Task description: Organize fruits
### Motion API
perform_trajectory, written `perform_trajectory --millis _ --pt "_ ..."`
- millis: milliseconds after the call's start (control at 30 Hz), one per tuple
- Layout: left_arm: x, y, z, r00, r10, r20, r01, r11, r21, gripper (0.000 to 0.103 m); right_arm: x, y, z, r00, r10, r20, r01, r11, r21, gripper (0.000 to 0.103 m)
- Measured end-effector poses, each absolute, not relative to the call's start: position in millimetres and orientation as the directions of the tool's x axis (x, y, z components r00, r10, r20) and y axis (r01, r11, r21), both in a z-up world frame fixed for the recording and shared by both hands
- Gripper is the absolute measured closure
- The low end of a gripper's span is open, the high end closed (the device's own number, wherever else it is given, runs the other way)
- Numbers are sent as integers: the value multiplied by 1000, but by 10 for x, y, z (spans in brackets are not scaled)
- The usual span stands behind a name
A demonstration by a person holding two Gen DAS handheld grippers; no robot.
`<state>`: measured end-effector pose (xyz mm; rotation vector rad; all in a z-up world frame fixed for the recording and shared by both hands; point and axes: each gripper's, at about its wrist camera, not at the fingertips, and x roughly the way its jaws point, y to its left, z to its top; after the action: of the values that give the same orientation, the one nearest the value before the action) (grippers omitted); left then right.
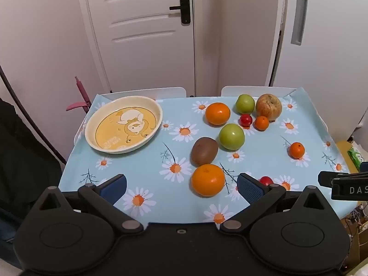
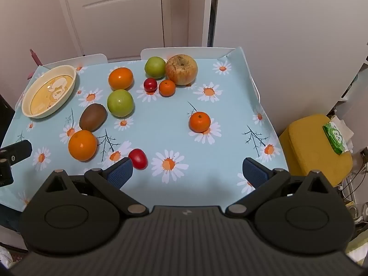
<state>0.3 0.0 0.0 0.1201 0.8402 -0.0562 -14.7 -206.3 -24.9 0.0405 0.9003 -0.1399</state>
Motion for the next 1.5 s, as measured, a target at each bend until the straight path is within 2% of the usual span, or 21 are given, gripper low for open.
perform_trajectory --millis 233,1500 --pt "-24 -65 1 696 4 -718 77 994 80 0 -139 -2060 -245 619 -108 -778 141 990 -25 0" --pt "38 48 36 698 3 -716 78 994 80 0 -76 -2043 -283 618 -103 -780 138 990 -22 0"
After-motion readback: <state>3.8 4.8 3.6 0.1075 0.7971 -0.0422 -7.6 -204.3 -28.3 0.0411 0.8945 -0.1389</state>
